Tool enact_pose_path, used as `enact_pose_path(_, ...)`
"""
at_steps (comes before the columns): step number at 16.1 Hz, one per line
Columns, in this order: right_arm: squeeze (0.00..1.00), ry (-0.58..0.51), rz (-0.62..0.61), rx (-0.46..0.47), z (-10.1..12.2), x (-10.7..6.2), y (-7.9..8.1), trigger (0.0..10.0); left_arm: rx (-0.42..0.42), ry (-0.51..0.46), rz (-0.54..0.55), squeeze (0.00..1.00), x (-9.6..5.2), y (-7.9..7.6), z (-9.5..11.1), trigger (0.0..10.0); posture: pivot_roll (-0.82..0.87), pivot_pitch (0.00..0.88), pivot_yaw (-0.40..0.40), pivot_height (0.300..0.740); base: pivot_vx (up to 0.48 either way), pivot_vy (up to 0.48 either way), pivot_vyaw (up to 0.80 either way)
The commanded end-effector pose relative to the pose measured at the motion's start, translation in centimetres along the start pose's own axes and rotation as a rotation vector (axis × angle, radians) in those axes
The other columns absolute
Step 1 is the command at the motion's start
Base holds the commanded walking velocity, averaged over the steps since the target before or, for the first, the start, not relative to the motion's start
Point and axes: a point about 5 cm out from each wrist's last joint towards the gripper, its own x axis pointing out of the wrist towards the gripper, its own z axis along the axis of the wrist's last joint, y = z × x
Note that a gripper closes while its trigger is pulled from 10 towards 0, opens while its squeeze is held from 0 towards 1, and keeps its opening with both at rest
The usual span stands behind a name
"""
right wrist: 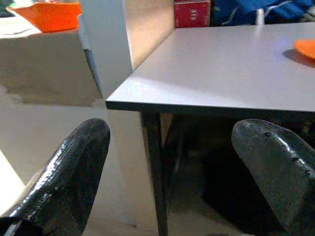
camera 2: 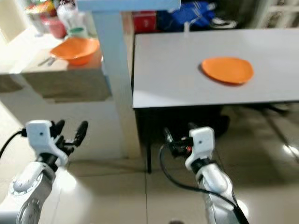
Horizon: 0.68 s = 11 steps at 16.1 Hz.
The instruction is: Setting the table
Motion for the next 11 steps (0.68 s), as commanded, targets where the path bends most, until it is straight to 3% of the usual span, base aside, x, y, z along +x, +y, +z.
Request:
enact_pose_path(1, 0.00, -0.013, -0.020, -0.035, 0.31, -0.04, -0.71, 10.0, -0.002, -0.012, -0.023, 0.00, 0.28, -0.67, 0.32, 10.0, -0.18, 0.000, 0.082, 0.736, 0.000, 0.480, 0.00)
enact_pose_path(9, 0.00, -0.020, -0.028, -0.040, -0.10, 0.33, -0.47, 10.0, 0.023, -0.017, -0.041, 0.00, 0.65, -0.79, 0.51, 10.0, -0.17, 0.000, 0.089, 0.736, 0.000, 0.480, 0.00)
enact_pose_path(11, 0.00, -0.020, -0.025, -0.044, -0.09, 0.41, -0.43, 10.0, 0.037, -0.037, -0.029, 0.00, 0.84, -0.84, 0.76, 10.0, -0.18, 0.000, 0.088, 0.736, 0.000, 0.000, 0.00)
